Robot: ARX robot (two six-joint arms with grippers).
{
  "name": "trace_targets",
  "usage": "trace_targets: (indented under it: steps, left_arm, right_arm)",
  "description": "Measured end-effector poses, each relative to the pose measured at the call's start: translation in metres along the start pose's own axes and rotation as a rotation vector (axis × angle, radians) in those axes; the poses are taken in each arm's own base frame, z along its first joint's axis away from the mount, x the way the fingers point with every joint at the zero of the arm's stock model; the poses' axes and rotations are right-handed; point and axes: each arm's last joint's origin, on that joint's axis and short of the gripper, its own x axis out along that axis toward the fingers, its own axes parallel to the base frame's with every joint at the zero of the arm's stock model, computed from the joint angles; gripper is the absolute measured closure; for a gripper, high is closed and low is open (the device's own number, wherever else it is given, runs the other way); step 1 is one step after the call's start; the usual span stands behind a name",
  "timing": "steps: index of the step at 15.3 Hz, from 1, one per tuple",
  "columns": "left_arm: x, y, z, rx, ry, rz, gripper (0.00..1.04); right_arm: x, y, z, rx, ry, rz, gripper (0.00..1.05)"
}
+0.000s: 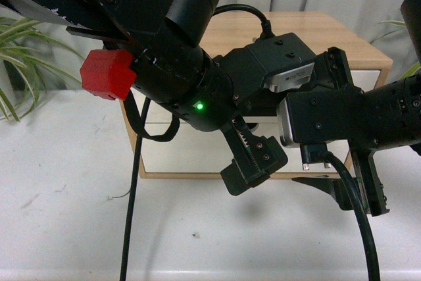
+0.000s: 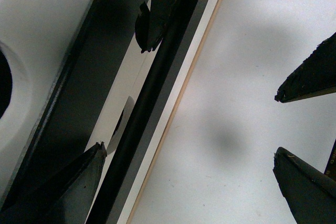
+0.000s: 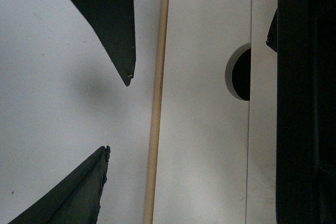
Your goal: Pull drawer
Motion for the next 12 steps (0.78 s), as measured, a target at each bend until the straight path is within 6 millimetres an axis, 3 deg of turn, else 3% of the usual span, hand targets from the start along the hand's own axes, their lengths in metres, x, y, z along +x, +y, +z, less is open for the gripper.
trace_targets:
  steps: [6,9,12]
  left_arm:
    - [0.006,-0.004,0.002,0.016,0.0,-0.001,0.07]
    - [-0.002,-0.024,-0.003,0.044,-0.015,-0.018,0.07]
    - [-0.008,-0.032,-0.006,0.05,-0.02,-0.03,0.07]
  right_arm:
    - [0.0,0.003,-0.001,0.002,0.002,-0.007,0.06]
    - [-0.013,0.023,0.002,-0.005,0.017,-0.016,0.06]
    - [-0.021,0.032,0.004,-0.008,0.012,-0.009,0.06]
